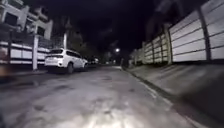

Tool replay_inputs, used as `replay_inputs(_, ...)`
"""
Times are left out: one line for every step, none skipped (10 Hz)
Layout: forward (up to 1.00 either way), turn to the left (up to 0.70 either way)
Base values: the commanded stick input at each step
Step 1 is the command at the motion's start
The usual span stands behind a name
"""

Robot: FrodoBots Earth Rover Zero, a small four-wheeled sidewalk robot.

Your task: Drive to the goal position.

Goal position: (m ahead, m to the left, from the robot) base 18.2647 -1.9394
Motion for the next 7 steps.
replay_inputs(0.5, -0.5)
replay_inputs(0.5, -0.3)
replay_inputs(0.5, 0.0)
replay_inputs(0.5, 0.0)
replay_inputs(0.5, 0.0)
replay_inputs(0.5, 0.0)
replay_inputs(0.5, 0.0)
